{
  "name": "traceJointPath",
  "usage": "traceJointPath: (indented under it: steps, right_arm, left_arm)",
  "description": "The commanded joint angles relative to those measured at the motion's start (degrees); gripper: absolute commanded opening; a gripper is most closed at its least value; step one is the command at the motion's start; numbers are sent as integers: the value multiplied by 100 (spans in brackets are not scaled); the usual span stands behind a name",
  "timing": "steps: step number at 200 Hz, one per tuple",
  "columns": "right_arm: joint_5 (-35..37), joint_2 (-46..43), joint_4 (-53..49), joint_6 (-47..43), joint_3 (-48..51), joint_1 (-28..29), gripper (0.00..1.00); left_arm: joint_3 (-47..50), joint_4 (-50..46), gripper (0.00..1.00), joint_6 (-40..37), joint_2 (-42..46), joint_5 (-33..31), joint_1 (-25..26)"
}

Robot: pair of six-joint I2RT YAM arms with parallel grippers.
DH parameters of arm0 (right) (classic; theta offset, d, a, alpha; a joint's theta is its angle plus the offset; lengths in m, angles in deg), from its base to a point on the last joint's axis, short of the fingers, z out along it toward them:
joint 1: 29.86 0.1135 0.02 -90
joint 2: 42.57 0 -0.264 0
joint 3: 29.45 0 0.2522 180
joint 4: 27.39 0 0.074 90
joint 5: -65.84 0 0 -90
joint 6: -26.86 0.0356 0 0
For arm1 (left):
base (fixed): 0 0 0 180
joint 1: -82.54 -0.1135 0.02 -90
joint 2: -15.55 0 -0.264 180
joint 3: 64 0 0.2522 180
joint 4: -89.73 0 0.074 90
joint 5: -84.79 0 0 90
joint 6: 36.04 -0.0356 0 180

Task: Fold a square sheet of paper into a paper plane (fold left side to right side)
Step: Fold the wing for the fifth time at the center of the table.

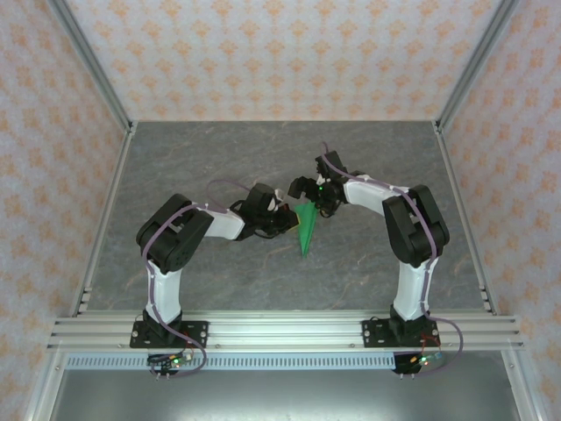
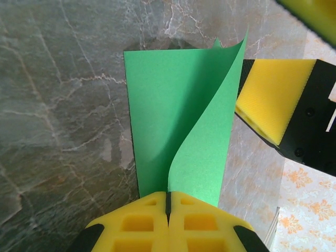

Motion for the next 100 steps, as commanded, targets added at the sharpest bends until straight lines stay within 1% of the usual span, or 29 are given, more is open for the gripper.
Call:
traceJointPath:
  steps: [1,78,100]
  right_arm:
    - [37,223,-490,3,82,84,100]
    - [-116,170,-368,28,56,83,100]
    - [-94,-6,-294,16,46,88,100]
  left_arm:
    - [-100,-225,0,-123,-168,-166,-30]
    - [65,-132,0,-38,-317,-116,27]
    - [74,-192,0,-34,-355,-128,69]
